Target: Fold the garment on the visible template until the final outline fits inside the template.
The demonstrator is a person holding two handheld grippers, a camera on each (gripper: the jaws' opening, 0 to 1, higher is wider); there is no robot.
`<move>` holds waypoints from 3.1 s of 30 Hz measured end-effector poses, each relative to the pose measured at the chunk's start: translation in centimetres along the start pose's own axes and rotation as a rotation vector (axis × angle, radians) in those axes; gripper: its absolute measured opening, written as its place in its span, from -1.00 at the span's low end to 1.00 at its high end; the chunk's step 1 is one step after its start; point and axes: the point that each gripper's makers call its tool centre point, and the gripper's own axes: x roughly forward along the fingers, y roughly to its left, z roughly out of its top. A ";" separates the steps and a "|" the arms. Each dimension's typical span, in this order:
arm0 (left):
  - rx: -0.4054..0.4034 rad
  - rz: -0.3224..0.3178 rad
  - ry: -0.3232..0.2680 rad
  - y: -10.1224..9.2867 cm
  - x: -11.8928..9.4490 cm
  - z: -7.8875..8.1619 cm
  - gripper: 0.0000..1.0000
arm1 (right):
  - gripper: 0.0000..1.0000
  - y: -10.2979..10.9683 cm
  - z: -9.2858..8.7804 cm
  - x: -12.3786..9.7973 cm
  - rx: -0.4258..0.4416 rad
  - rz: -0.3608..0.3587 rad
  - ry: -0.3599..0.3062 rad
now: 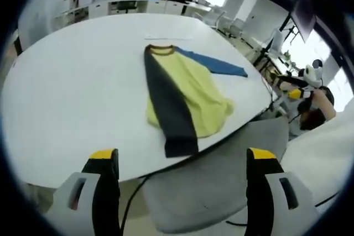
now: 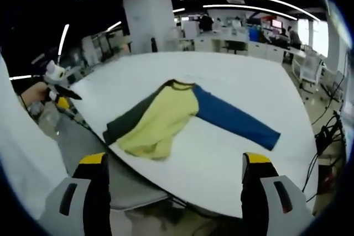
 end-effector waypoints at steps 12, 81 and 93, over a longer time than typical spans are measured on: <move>0.060 -0.014 0.032 -0.6 0.8 -0.2 0.85 | 0.98 -0.5 0.7 0.1 -0.018 -0.010 0.008; -0.001 -0.096 0.208 2.0 10.3 -5.9 -0.02 | 0.88 -0.7 1.0 2.1 0.054 0.002 -0.013; -0.010 -0.084 0.231 2.9 11.4 -6.8 -0.16 | 0.87 -0.8 1.3 2.3 0.055 0.001 -0.020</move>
